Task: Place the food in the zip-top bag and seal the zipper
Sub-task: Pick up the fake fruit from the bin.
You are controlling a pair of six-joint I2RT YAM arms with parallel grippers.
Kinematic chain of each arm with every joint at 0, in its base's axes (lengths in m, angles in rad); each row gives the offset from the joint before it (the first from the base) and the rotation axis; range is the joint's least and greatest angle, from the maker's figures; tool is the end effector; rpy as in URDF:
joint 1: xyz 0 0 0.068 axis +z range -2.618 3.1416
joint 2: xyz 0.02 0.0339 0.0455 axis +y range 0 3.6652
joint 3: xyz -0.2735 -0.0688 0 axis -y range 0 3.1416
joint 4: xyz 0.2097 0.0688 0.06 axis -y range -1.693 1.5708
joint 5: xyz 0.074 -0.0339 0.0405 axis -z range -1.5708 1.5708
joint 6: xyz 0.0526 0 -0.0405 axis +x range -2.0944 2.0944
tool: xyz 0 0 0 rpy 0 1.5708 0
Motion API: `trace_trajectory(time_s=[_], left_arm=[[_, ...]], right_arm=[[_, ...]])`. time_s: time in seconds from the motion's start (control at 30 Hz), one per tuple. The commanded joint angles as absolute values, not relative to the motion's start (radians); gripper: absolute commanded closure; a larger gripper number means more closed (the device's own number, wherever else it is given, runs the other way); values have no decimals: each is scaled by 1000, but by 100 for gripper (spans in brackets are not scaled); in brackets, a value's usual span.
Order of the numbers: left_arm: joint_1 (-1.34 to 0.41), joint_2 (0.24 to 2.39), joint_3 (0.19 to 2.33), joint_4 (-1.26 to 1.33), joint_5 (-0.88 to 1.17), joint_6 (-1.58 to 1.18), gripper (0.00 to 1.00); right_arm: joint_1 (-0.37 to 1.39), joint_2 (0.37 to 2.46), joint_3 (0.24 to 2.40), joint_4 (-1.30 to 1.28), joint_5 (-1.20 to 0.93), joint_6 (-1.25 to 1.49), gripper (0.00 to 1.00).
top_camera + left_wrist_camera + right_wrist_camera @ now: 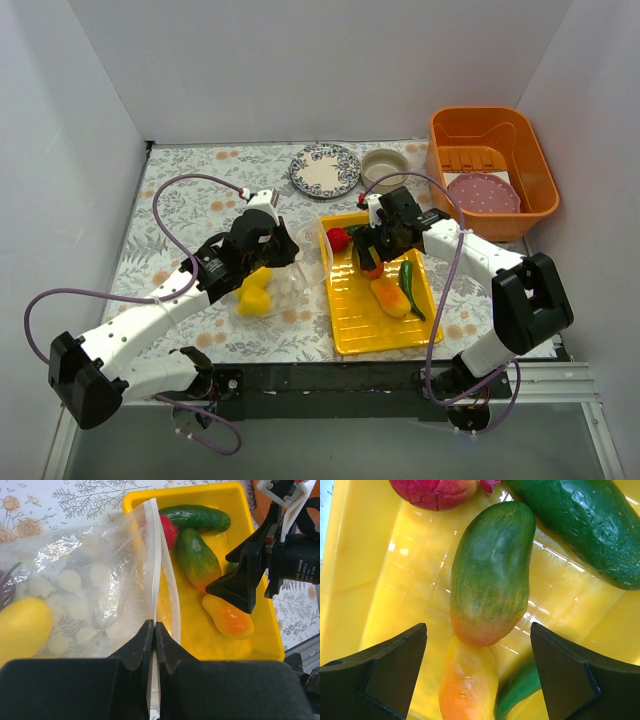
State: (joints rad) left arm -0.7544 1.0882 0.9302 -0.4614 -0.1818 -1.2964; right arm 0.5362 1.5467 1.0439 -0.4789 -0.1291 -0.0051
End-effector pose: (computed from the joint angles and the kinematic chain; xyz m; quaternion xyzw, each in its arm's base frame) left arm 0.1610 -0.1382 0.3090 -0.2770 0.8419 -0.3480 0.3056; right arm 0.2511 0.1571 0.2335 -0.2734 0.9152 0.1356 0.2633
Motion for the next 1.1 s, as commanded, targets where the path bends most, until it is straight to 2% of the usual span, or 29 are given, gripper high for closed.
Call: trace_trajectory(time_s=[0.0,0.17,0.6,0.83,1.07], left_arm=[[-750,1097,983,-448,-170,-1269,100],[-750,1080,980,-459,-186,-1264,100],[-750,1069,965,-460,-189,-1270,100],[-750,1060,965,-469,-202,-1269,100],[-750,1055,957,-471,-196,-1270,100]], right_arm=[[537,1572,1068,-428,-103,37,9],[537,1627,1097,-443,-140,35,14],[537,1686,1108,-419,-140,23,14],[537,1684,1092,-425,-160,26,39],[537,1603,1074,-437,-179,58,43]])
